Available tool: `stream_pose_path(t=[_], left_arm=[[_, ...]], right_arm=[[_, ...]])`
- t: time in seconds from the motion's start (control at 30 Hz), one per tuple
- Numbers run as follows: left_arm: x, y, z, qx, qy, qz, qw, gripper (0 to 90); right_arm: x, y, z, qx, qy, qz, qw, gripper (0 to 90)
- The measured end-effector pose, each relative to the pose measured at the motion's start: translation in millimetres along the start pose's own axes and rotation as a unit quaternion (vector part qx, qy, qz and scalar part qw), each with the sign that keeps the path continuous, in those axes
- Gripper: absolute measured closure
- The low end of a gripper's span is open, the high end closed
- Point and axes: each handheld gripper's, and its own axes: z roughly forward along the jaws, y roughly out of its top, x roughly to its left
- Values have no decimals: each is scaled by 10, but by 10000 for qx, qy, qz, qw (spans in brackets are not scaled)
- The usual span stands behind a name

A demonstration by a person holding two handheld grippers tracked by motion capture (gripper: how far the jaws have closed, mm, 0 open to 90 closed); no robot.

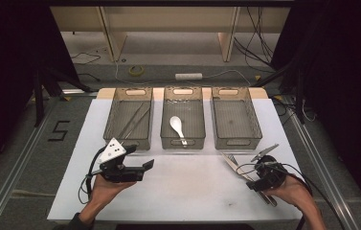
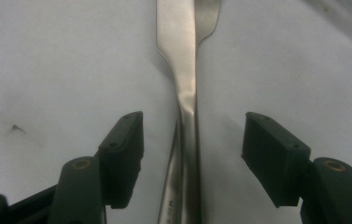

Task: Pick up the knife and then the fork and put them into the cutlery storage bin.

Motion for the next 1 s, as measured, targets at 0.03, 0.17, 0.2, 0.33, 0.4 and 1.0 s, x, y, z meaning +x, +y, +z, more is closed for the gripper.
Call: stream_pose_path(t=[0.03,0.17,0.2,0.33,0.4,1.0], left_arm=[[0,1,-1,-5,-1,-3,10000,150],[-1,0,-1,-1,3,6,10000,149],[-1,0,-2,-1,3,5,10000,150],[-2,1,-2,-5,4,7,10000,150],[-2,2,-1,-15,2,2,10000,150],[-6,1,0,-5,2,17,10000,149]], right_arm=[[-1,3,12,18,-12,-5,10000,384],[-4,6,32,45,-11,-8,10000,456],[-6,7,34,54,-13,-6,10000,483],[-18,11,49,69,23,-4,10000,570],[-17,13,59,95,46,-18,9999,616],[1,85,87,278,115,-176,9994,796]])
